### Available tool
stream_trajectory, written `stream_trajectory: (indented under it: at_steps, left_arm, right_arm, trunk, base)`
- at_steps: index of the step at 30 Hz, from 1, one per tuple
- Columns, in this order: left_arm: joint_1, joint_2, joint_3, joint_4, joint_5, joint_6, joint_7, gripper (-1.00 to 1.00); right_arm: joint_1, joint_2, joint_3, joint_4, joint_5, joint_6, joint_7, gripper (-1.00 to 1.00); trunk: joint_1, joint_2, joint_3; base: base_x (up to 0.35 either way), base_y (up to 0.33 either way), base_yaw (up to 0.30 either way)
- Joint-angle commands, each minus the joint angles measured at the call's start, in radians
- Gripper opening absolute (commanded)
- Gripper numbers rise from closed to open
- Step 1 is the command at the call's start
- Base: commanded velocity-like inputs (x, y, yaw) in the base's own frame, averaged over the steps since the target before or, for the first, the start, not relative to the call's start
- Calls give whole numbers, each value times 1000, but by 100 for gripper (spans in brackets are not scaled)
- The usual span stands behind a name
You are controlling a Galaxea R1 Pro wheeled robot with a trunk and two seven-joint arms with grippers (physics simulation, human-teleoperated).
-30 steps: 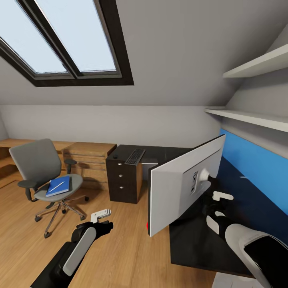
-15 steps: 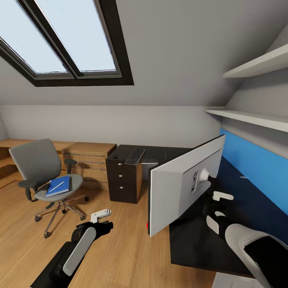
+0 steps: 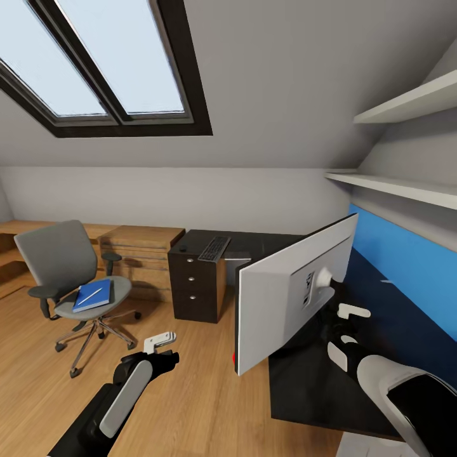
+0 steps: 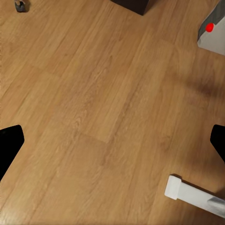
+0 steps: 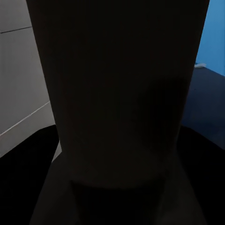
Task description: In the bedroom, organize the workspace by keeping the computer under the desk, ensuring the monitor is on the desk, placing the keyboard on the desk next to the monitor, placing the mouse on the desk next to the keyboard, moving the folder from the swivel chair onto the desk next to the mouse, stacking the notebook on top of the folder with the pen on top of the notebook, and positioning the swivel chair next to the desk.
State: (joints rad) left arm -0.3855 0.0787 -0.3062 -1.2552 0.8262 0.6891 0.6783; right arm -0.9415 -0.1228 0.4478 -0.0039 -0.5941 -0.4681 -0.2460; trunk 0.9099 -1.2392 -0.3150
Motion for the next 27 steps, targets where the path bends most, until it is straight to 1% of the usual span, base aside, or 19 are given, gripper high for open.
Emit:
stream_trajectory:
  at_steps: [1,27]
  left_arm:
    - [-1,1,-3,-1,10,0,10,100]
    - [-1,1,-2,-1,8,0,7,100]
  right_arm:
    - [0,0,8,-1,0,2,-4,-100]
    - [0,-1,8,-1,0,2,-3,-100]
  trunk:
    - [0,-1,-1]
    - [0,-1,-1]
  base:
    - [0,0,0]
    - [0,-5,0]
